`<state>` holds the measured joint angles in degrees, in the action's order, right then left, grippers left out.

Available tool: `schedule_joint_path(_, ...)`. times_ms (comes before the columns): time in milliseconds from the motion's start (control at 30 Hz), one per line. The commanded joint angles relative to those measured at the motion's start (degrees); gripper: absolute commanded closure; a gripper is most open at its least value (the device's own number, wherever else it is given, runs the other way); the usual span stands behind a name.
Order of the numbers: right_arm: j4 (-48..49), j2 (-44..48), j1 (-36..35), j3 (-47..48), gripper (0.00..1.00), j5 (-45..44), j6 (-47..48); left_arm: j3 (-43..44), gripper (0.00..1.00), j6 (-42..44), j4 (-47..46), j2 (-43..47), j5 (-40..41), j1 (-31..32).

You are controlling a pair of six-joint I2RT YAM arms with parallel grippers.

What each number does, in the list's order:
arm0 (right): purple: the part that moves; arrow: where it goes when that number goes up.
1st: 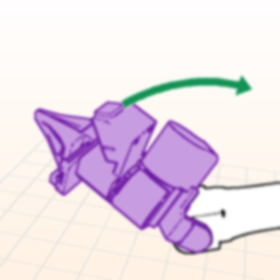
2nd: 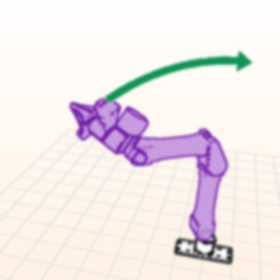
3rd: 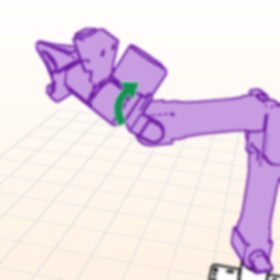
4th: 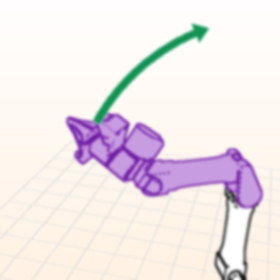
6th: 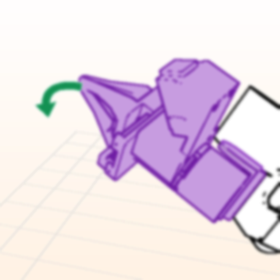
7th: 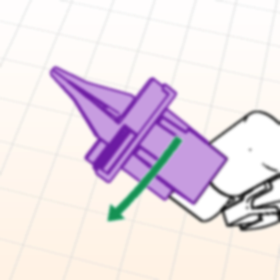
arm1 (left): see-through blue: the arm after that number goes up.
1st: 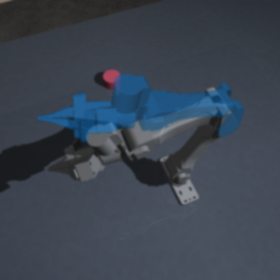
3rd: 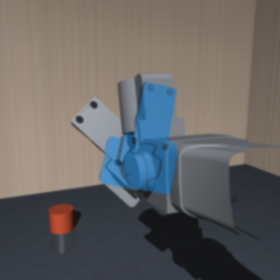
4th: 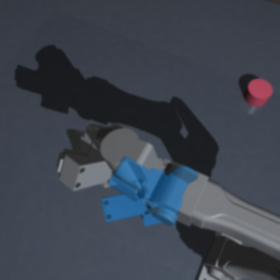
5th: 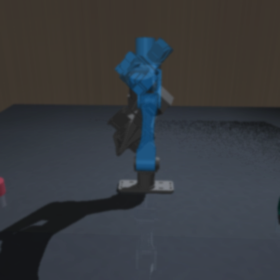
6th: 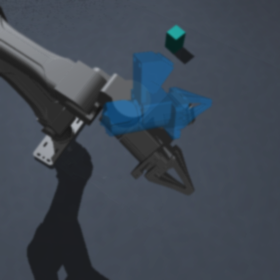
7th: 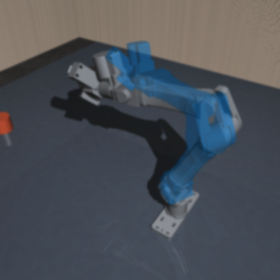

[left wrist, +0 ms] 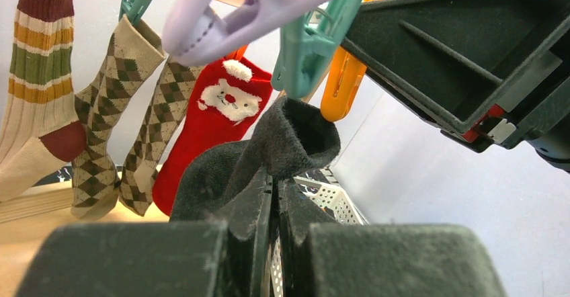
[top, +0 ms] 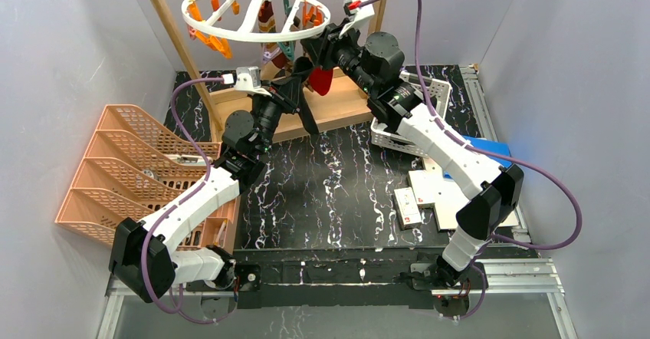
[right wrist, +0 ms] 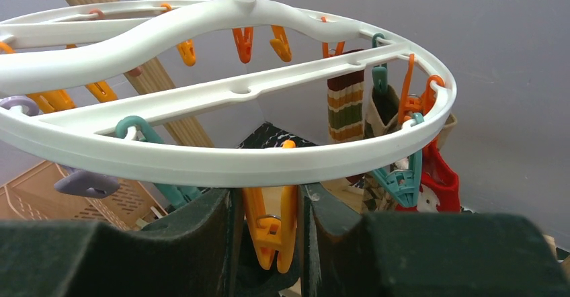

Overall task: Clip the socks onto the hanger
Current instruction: Clamp the sock onto the hanger.

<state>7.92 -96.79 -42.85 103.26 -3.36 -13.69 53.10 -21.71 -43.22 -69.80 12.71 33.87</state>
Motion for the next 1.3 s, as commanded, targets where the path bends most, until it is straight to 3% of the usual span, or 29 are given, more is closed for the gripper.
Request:
schedule_joint_path(0,3.4,1.1,-0.5,0.2,0.99,-1.5,0.5,2.3,1.0,-0.3,-2.0,1.8,0.7,0.1)
schedule_joint_path(1267,2.1,0.2,-1.6,0.7,0.99,-5.5,0.3,2.7,1.0,-1.6,-2.6,2.9,-0.2,0.1)
